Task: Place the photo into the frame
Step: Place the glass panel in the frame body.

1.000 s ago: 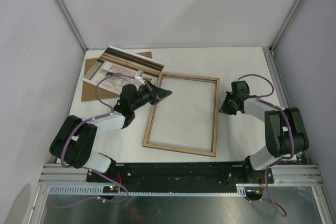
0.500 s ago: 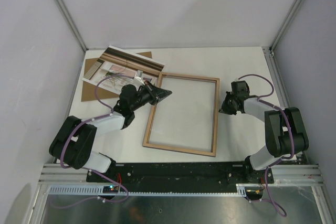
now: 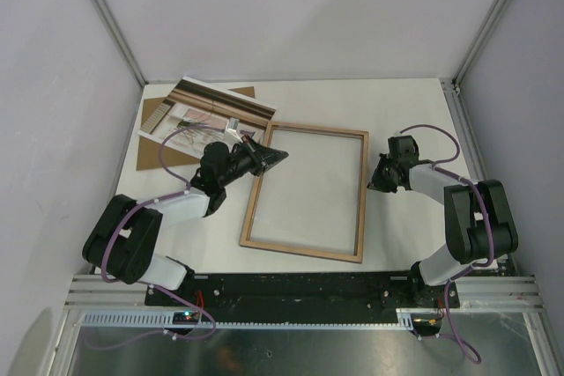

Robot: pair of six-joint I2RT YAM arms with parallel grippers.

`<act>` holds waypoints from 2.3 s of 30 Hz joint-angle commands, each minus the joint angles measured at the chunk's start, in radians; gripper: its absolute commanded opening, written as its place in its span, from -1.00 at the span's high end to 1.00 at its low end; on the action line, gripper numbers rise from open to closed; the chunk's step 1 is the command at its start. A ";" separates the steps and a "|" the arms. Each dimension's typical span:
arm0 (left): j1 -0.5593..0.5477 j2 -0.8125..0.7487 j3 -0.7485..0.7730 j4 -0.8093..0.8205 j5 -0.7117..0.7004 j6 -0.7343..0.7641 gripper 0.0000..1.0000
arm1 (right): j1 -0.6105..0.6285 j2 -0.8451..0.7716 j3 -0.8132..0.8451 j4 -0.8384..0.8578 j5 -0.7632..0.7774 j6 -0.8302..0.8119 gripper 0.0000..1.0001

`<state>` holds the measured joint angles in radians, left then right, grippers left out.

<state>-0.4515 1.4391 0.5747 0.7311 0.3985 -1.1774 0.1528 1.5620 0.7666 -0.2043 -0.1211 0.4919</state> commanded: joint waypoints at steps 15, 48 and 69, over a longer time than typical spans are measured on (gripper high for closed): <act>0.022 0.038 0.053 0.060 0.007 0.013 1.00 | -0.004 0.041 -0.011 -0.007 0.008 -0.027 0.95; 0.033 0.080 0.037 0.115 0.007 0.032 1.00 | -0.002 0.060 -0.010 -0.004 0.001 -0.030 0.95; 0.033 0.101 -0.009 0.255 0.035 0.042 1.00 | 0.002 0.059 -0.009 -0.008 0.005 -0.033 0.95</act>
<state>-0.4232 1.5307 0.5697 0.8906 0.4335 -1.1591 0.1505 1.5837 0.7670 -0.1547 -0.1474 0.4919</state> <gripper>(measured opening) 0.006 0.030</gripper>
